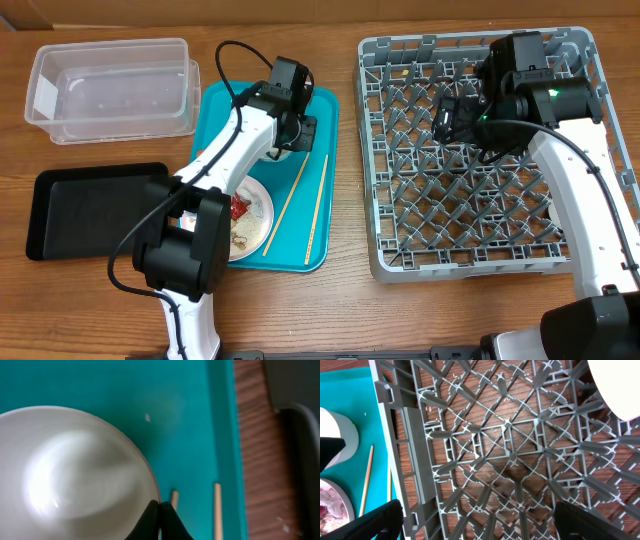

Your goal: Sort waste into correct bins and load items into the dishwasher

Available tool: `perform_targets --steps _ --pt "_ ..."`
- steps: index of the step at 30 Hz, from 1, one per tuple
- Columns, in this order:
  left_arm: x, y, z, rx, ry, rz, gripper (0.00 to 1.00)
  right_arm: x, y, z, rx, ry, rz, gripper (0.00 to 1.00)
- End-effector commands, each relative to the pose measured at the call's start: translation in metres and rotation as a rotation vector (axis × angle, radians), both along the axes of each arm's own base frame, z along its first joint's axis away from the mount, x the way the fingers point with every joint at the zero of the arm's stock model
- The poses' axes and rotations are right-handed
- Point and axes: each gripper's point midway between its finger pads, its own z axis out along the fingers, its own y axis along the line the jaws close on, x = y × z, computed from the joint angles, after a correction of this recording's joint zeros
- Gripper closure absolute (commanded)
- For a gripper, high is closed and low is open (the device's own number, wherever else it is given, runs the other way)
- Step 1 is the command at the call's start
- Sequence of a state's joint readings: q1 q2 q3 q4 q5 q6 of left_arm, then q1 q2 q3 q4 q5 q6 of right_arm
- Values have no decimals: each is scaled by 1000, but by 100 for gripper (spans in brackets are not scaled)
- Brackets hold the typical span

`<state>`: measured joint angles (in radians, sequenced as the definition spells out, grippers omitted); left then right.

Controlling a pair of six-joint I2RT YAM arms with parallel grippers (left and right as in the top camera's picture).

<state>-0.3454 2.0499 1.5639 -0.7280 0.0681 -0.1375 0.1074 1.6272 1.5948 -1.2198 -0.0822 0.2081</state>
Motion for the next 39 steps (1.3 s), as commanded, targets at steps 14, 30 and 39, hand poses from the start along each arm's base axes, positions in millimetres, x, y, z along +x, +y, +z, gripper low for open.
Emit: perform_targets --steps 14,30,39 --pt "-26 -18 2 -41 108 -50 85 3 2 8 9 -25 10 1" --pt "-32 -23 -2 -58 125 -45 74 3 2 8 9 -27 10 0" --pt "-3 -9 50 -76 29 7 51 5 2 9 10 -33 10 0"
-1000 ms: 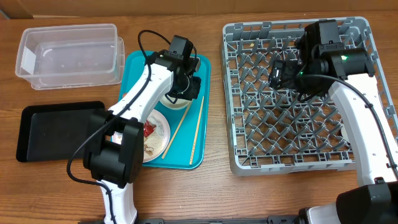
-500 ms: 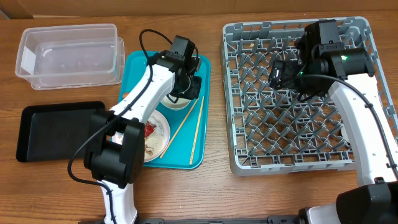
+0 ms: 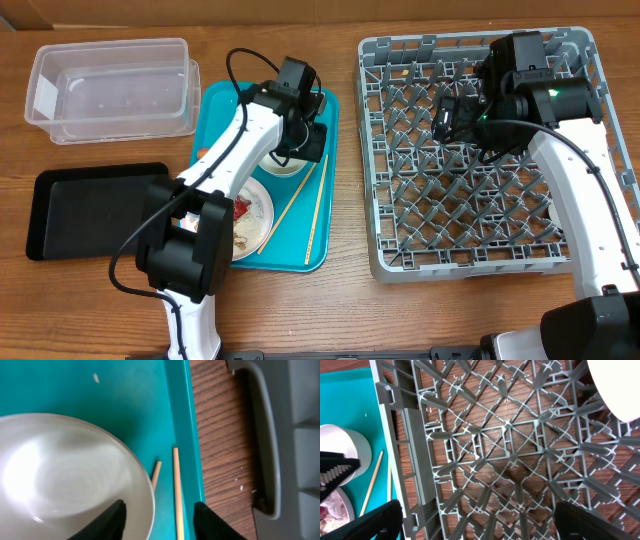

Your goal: Sort waste into correct bins and load items into the dishwasher

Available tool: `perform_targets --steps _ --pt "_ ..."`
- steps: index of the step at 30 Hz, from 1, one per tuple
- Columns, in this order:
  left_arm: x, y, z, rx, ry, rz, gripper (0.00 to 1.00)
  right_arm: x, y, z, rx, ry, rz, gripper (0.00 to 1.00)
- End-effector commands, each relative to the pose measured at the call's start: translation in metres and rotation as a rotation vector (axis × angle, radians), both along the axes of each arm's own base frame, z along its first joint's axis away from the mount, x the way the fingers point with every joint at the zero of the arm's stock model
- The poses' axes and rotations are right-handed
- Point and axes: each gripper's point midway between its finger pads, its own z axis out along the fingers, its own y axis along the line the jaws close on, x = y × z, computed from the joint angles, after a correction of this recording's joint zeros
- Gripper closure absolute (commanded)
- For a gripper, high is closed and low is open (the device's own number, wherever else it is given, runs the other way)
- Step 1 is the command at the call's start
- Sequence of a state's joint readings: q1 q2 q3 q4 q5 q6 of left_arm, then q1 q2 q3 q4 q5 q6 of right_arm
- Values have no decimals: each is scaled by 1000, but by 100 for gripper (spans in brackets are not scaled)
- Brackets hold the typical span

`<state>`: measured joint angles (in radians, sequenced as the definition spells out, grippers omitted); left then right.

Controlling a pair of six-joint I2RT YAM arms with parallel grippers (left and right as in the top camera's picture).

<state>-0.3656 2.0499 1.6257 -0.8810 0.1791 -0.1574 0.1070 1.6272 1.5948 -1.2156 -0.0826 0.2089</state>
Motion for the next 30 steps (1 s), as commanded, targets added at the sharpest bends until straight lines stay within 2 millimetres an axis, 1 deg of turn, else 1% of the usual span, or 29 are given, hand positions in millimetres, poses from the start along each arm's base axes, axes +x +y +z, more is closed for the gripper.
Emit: perform_targets --steps 1,2,4,5,6,10,11,12,13,14,15,17,18,19,20,22,23,26,27,28,30 --pt "28 17 45 7 -105 59 51 4 2 9 9 -29 11 0" --pt "32 28 56 23 -115 82 49 4 2 9 9 -32 11 0" --pt "35 43 69 35 -120 114 46 5 2 9 9 -37 11 0" --pt "36 55 77 38 -118 140 43 6 2 10 11 -41 10 0" --pt "35 67 82 42 -111 165 43 6 3 10 16 -41 2 0" --pt "25 117 95 58 -64 276 39 5 13 12 36 -39 28 0" --pt "20 135 98 64 -45 329 39 3 18 14 35 -39 41 0" --pt "17 147 100 67 -35 364 38 2 21 16 36 -40 50 0" --pt "13 163 104 68 -23 417 38 1 28 21 37 -47 68 0" --pt "7 186 109 64 -9 496 37 1 37 28 40 -62 94 0" --pt "1 212 114 58 0 583 37 1 55 41 47 -95 139 0" --pt "-5 234 118 54 7 656 37 1 78 53 58 -130 195 0" --pt "-7 243 119 50 10 688 37 2 92 57 64 -149 228 0" --pt "-10 249 121 43 15 713 37 3 101 60 70 -165 250 0" --pt "-14 260 122 40 18 741 37 5 127 63 85 -205 307 0" --pt "-18 268 123 41 23 761 37 9 154 63 105 -240 356 0" --pt "-19 271 123 44 25 769 37 11 171 61 119 -255 377 0" --pt "-22 277 123 70 25 780 37 17 203 48 146 -264 407 0" --pt "-23 279 123 83 25 784 37 19 213 42 155 -259 412 0" --pt "-26 283 123 110 27 791 36 22 232 27 166 -245 420 1" --pt "-28 287 123 134 29 797 36 25 247 10 166 -232 438 4"
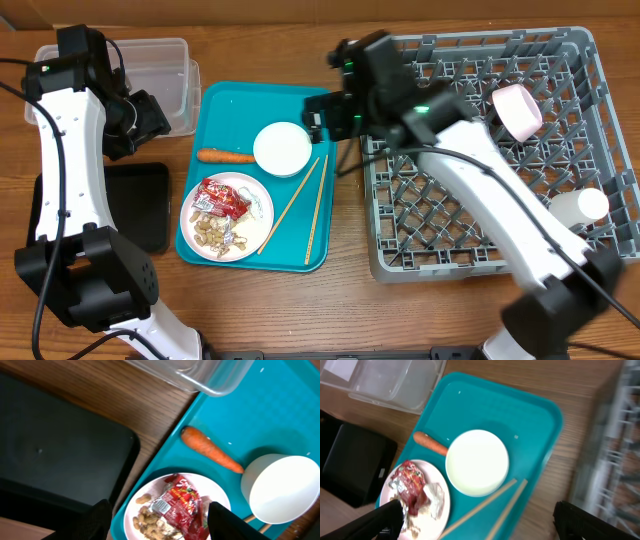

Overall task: Sort waste into correct bins and load items into the dishwasher
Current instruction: 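Reach the right gripper to the white bowl on the tray and grasp its rim, then lift the white bowl and carry it over the rack's back edge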

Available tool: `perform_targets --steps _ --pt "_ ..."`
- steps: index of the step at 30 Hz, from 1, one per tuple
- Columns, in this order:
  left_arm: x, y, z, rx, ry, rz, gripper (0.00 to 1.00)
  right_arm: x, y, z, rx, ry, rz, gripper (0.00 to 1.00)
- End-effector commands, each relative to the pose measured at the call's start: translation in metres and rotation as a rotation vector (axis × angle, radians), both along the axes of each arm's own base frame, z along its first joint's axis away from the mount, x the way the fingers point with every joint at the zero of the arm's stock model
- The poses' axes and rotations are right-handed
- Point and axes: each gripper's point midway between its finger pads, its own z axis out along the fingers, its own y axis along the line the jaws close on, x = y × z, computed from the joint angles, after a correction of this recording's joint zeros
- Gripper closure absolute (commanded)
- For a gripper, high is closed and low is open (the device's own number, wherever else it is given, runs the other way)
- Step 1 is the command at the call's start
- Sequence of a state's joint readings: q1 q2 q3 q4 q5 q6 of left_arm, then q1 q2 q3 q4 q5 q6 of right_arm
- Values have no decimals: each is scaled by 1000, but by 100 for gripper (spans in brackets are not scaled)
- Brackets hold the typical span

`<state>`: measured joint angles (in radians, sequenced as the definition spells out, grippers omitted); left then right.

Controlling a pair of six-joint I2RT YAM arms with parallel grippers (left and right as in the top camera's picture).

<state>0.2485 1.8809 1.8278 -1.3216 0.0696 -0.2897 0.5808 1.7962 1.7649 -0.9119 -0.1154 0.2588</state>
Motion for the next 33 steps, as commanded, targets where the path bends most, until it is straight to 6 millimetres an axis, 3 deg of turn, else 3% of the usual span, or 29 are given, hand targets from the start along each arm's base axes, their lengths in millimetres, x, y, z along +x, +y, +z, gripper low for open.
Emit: perform_targets --steps 1,6,7,11,22,24,28,31,33 --pt "-3 12 18 76 -29 30 36 6 29 -34 -1 46 8 6" --pt "-3 13 18 85 -26 31 36 17 37 -76 -28 113 -57 18" --pt "-3 14 18 85 -27 31 36 20 39 -95 -39 145 -73 22" --pt "-2 14 19 86 -30 31 36 22 41 -124 -66 187 -79 37" --pt "-2 14 19 86 -30 31 36 21 40 -186 -129 283 -102 48" --pt "-2 14 19 86 -30 31 36 20 40 -194 -139 295 -102 55" --pt "-2 14 19 85 -30 31 36 23 38 -192 -144 280 -110 86" --pt "-2 14 19 85 -30 31 36 33 32 -183 -145 245 -136 96" --pt "-2 14 19 85 -29 31 37 46 23 -166 -135 208 -168 96"
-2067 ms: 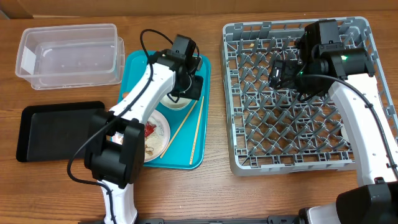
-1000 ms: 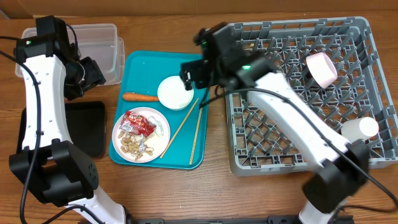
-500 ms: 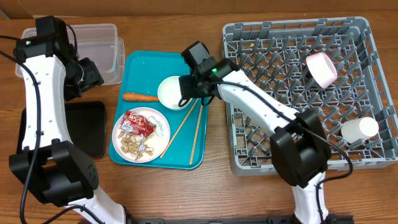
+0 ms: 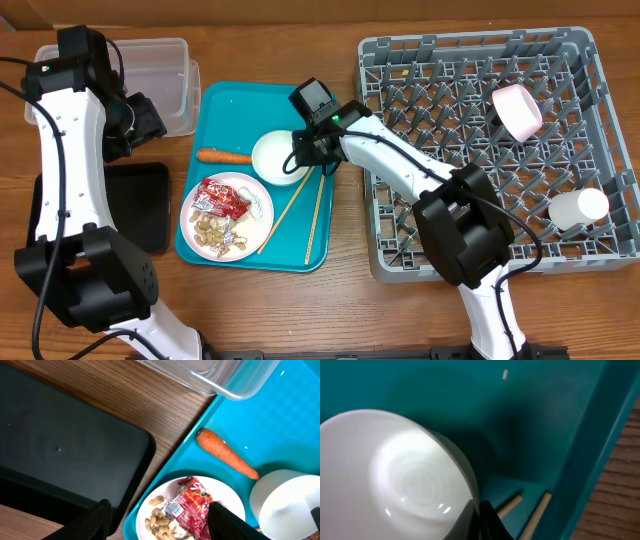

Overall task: Sort waste into correct bins and load items into the dishwasher
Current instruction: 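Lift the white bowl and carry it over the rack's back edge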

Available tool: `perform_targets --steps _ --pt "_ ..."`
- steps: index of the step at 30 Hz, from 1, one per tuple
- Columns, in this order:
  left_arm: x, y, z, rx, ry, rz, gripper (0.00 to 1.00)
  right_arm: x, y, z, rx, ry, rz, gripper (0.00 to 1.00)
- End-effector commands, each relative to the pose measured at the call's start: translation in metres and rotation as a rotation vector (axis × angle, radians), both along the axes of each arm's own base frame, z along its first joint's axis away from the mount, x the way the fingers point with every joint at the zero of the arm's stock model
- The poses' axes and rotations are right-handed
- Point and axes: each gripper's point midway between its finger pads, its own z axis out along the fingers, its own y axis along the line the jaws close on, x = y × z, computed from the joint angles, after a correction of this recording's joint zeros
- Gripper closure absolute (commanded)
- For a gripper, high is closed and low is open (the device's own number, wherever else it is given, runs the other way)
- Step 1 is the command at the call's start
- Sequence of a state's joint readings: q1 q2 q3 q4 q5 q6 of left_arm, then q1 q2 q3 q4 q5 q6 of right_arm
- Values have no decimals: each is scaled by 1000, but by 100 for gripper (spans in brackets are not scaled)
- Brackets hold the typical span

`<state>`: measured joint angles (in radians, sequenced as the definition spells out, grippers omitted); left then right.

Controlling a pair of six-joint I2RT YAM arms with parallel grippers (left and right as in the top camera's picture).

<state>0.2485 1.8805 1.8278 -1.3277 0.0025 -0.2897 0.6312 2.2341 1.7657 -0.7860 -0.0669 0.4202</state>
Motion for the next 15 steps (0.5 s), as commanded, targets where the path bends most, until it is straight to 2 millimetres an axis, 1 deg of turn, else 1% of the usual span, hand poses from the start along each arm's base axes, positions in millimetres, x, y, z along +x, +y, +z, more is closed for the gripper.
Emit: perform_targets --steps 1,4,8,9,11,13,15 --pt "2 3 19 23 -52 17 37 33 -18 44 10 -110 -67 96" --pt "2 3 19 23 -52 17 37 54 -42 90 5 -183 -126 96" --pt "2 3 19 24 -52 17 37 72 -86 159 -43 -296 -160 96" --pt "2 3 19 24 -52 17 37 74 -101 179 -62 -330 -162 96" --pt "2 3 19 24 -53 17 37 77 -128 211 -110 -394 -167 96" --pt "2 3 19 24 -53 17 37 77 -157 234 -181 -449 -194 96" --pt "2 3 19 24 -53 17 37 75 -203 255 -310 -501 -297 96"
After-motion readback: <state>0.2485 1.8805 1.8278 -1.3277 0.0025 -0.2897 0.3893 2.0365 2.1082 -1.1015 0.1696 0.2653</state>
